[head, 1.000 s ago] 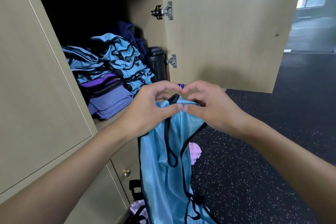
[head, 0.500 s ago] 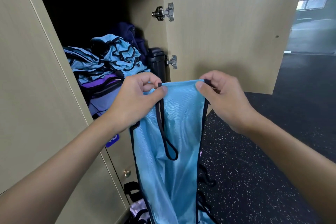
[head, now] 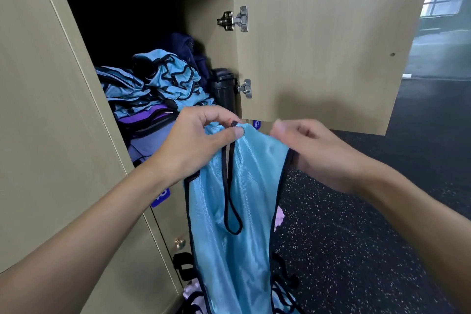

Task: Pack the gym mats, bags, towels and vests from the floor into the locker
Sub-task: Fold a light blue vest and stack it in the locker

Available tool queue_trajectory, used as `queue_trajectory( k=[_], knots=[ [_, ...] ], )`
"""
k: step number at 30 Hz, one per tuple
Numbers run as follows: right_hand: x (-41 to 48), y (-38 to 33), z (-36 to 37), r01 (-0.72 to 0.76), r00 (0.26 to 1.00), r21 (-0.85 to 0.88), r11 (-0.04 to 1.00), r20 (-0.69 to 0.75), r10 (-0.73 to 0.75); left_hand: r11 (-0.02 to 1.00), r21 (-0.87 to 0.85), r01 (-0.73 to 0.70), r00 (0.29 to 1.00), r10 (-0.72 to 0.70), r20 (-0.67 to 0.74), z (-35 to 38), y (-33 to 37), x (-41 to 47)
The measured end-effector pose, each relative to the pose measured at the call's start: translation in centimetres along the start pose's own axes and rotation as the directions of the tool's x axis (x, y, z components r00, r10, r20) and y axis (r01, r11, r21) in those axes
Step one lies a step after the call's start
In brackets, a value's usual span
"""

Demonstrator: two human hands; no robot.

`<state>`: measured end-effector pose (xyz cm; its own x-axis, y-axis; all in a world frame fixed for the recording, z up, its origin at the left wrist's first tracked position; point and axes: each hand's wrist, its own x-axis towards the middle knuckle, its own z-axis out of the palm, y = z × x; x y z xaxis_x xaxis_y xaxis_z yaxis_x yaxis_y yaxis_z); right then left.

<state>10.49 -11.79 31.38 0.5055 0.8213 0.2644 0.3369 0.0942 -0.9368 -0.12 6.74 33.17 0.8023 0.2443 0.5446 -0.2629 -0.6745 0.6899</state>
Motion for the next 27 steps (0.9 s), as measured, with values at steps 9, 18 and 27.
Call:
queue_trajectory(
  k=[9,18,27],
  knots=[
    [0.7,1.3,0.8,-0.071,0.992,0.309,0.948,0.117,0.036,0.994,-0.084,-0.064,0.992,0.073,0.1,0.4,0.9,-0.3],
    [0.7,0.8,0.6,-0.027,0.997,0.199,0.98,0.078,0.011,1.0,0.006,0.002,1.0,-0.002,0.014,0.2,0.4,0.0],
    [0.8,1.1,2.4,0.088,0.995,0.092,0.992,-0.06,-0.083,0.991,-0.127,0.028,0.995,-0.04,-0.086,1.1,0.1,0.1]
  ],
)
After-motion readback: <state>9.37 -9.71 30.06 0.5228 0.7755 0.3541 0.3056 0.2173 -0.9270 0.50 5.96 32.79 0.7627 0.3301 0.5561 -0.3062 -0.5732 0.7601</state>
